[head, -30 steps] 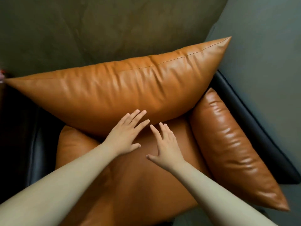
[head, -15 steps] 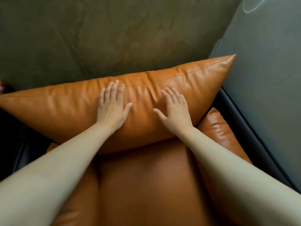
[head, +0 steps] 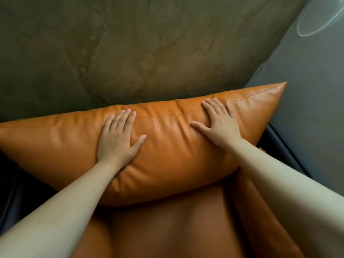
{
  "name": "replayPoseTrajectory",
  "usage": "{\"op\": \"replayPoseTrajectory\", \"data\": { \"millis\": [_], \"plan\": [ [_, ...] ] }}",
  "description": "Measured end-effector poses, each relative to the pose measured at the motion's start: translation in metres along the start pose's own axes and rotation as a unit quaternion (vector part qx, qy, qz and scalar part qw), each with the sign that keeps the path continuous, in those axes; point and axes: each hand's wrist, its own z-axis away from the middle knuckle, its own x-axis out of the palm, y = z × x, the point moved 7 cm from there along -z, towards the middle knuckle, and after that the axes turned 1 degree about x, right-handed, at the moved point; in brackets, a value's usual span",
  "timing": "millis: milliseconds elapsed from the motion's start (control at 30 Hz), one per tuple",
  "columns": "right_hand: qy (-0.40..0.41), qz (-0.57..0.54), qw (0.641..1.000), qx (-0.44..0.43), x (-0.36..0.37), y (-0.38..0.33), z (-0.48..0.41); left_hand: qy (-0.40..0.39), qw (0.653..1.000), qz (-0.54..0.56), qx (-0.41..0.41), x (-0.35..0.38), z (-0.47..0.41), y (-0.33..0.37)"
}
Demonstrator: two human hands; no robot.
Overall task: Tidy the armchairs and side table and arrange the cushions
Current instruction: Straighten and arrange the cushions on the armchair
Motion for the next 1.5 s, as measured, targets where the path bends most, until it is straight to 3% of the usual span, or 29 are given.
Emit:
{"op": "replayPoseTrajectory", "data": {
  "millis": [400, 500, 700, 933, 1133, 1500],
  "plan": [
    [0.102, 0.007, 0.994, -0.032, 0.012, 0.014, -0.030, 0.001, 0.999, 0.034, -0.007, 0.007, -0.021, -0.008],
    [0.103, -0.003, 0.992, -0.072, 0.005, 0.016, -0.034, -0.017, 1.000, -0.024, 0.007, -0.004, -0.015, -0.016],
    [0.122, 0.000, 0.988, -0.096, 0.005, 0.017, -0.026, -0.026, 0.995, -0.074, -0.056, -0.012, -0.011, -0.036],
    [0.157, 0.021, 0.981, -0.108, 0.010, 0.013, -0.023, 0.057, 0.997, -0.050, -0.019, -0.020, -0.007, -0.027],
    [0.197, -0.027, 0.975, -0.096, -0.003, 0.012, -0.008, 0.119, 0.992, -0.025, -0.019, -0.034, 0.005, -0.019],
    [0.203, -0.044, 0.976, -0.071, -0.044, 0.016, -0.005, 0.139, 0.990, 0.001, -0.006, -0.078, 0.007, -0.013]
  ]
}}
